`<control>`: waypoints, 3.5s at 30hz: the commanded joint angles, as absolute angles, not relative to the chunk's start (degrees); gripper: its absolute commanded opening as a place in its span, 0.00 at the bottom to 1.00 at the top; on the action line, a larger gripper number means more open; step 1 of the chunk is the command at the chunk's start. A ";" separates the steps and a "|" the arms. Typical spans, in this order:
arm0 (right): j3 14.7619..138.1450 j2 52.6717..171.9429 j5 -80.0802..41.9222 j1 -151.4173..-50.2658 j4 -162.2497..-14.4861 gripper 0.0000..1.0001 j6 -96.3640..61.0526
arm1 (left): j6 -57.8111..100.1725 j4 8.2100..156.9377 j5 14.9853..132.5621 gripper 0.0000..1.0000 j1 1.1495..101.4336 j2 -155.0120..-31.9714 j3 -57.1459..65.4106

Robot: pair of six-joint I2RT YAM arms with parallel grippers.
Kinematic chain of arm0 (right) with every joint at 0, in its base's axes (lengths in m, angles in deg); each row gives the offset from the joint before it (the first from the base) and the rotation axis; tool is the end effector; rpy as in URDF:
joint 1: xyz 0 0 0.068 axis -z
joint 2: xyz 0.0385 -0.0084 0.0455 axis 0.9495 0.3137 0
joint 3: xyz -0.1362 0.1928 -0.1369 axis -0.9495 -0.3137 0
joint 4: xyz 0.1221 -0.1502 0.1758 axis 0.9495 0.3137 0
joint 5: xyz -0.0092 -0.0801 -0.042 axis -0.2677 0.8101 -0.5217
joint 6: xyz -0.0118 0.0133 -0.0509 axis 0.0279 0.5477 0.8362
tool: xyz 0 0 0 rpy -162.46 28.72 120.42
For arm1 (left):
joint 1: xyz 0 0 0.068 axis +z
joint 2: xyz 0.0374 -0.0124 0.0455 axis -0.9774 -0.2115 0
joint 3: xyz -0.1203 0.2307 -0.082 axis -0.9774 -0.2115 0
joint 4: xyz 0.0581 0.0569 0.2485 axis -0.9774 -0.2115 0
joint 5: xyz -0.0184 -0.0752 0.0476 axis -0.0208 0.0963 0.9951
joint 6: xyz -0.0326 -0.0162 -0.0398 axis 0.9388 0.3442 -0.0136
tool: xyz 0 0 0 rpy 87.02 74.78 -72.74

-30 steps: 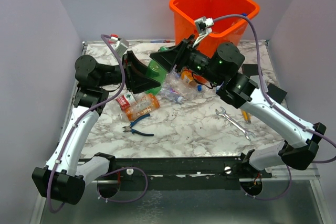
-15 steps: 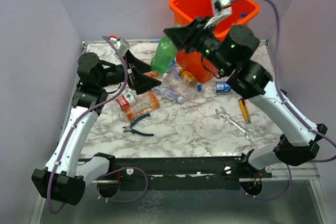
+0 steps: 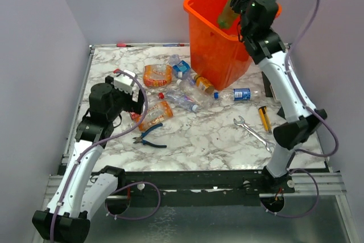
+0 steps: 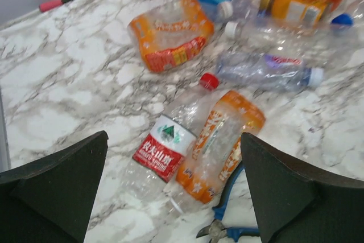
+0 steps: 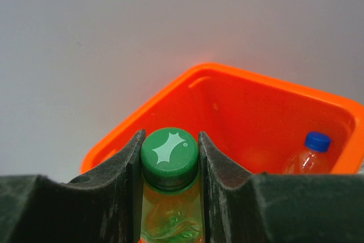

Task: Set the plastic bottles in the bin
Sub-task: Place the plastic bottle in the trash bin, then pick up the plastic bottle at the center of the board.

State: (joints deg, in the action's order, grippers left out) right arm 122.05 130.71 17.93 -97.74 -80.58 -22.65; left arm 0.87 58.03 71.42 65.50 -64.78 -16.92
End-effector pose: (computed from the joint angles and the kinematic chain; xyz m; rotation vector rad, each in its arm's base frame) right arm 0.3411 0.1472 0.5448 0.2672 1.3448 0.2112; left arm 0.1767 -0.0451 0.3506 0.4679 1.8265 -0.2171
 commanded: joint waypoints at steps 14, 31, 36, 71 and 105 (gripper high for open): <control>134.83 141.57 17.95 -95.94 -64.61 1.00 -23.54 | 1.16 103.72 82.94 0.99 69.26 -63.74 -51.77; 87.22 94.72 8.00 -97.75 -61.20 1.00 -33.31 | 7.60 157.63 83.44 0.99 73.59 -109.74 -56.23; 70.79 87.96 9.28 -97.82 -58.51 1.00 -39.94 | 7.71 166.93 83.92 0.99 73.44 -112.24 -59.92; 50.22 117.59 -4.82 -94.88 -101.20 0.98 -34.87 | 9.36 155.17 87.18 0.99 73.37 -112.61 -53.44; 48.03 128.22 -18.78 -99.66 -107.95 0.34 -37.12 | 9.42 155.19 87.10 0.99 73.39 -112.60 -53.47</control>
State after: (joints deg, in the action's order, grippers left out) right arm 50.58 131.19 -19.51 -99.16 -106.09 -34.26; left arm 8.76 154.49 86.40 73.32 -112.34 -53.75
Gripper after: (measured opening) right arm 0.401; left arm 0.991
